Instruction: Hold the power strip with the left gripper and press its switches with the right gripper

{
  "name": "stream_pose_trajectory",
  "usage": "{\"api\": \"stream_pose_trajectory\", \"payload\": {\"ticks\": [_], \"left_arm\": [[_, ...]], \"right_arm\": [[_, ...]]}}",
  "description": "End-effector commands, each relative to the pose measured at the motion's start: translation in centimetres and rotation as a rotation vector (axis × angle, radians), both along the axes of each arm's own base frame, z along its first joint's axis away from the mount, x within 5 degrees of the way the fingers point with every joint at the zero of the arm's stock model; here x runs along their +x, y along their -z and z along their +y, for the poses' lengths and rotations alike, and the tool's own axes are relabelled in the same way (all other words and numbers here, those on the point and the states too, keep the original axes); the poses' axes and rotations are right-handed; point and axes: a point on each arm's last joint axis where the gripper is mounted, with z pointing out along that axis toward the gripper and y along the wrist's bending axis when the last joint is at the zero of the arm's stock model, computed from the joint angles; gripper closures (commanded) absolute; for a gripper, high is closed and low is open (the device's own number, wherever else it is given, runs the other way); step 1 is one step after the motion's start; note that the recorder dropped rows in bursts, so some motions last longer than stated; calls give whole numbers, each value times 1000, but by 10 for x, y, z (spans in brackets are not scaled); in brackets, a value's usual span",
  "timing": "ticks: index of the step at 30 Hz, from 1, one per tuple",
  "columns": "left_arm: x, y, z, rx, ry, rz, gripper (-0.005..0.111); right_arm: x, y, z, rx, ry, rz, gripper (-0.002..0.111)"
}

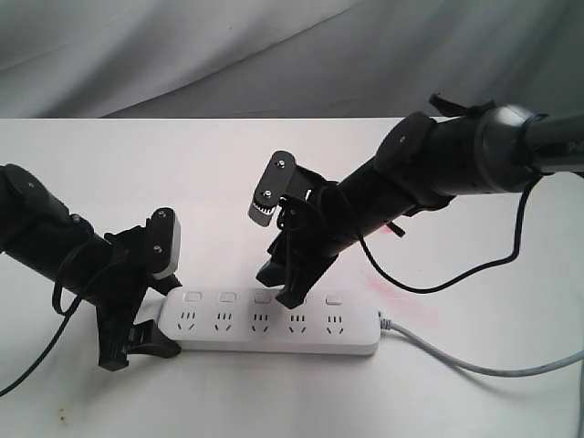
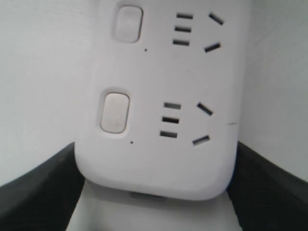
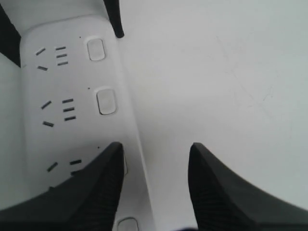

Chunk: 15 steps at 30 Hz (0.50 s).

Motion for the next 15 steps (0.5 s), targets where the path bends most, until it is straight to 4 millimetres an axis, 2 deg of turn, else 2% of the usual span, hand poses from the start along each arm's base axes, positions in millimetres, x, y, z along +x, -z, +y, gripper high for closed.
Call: {"api": "stream_pose_trajectory", "payload": {"ticks": [1,15], "left_arm": [[2,-1,1,-2,-16,-9,47],[2,-1,1,-2,-16,-9,47]], "right_arm": [[1,3,-1,-4,9,2,68],[-3,10,7,-6,-15,-7,68]]}}
